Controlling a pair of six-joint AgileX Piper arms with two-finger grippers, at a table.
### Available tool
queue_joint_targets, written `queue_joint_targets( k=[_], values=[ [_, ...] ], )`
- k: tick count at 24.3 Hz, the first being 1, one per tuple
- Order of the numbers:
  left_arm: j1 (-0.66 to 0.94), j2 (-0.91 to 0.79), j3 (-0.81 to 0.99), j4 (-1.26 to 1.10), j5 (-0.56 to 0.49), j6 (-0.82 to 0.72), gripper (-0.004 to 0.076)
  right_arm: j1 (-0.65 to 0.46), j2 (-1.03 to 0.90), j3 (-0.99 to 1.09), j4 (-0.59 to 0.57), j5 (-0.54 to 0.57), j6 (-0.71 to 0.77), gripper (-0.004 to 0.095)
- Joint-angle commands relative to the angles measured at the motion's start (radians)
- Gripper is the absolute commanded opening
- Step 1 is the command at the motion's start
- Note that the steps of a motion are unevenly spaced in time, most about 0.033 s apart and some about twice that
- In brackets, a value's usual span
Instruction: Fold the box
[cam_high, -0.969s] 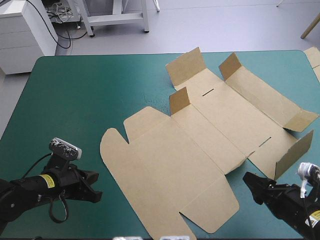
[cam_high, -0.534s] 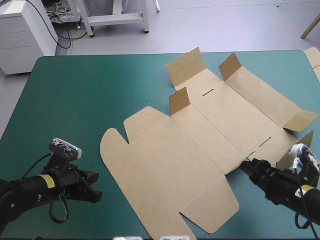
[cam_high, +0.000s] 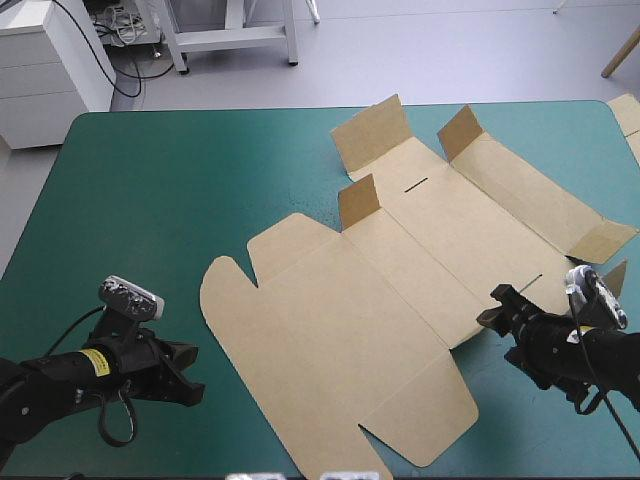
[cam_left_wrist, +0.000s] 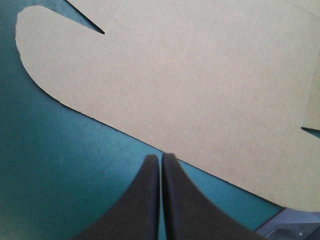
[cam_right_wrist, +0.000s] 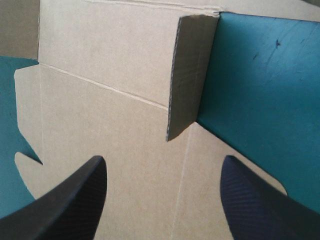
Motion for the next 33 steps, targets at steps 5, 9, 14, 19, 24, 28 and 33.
queue_joint_targets(
  k=[5,9,14,19,24,28,33],
  values=[
    [-0.007,0.002,-0.033,-0.034,-0.039,0.002,-0.0008,0.002,0.065,-0.031,-0.074,-0.079,0.057,0.0606],
    [-0.007,0.002,-0.033,-0.034,-0.039,0.002,-0.0008,0.002,0.141,-0.031,-0.049,-0.081,0.044,0.0605],
    [-0.007,0.002,-0.033,-0.034,-0.043,0.002,-0.0008,0.002,0.214,-0.031,-0.037,-0.147,0.021,0.0605],
    [-0.007,0.002,-0.033,-0.034,-0.043,0.002,-0.0008,0.002,0.284,-0.031,0.039,-0.208,-0.047,0.0605],
    [-0.007,0.002,-0.033,-0.036,-0.043,0.002,-0.0008,0.002,0.342,-0.031,0.037,-0.22,-0.063,0.0605],
    [-0.007,0.002,-0.033,-0.036,-0.043,0.002,-0.0008,0.002,0.364,-0.031,0.043,-0.245,-0.089,0.0601],
    [-0.007,0.002,-0.033,-0.036,-0.045,0.002,-0.0008,0.002,0.38,-0.031,0.048,-0.255,-0.091,0.0601]
  ],
)
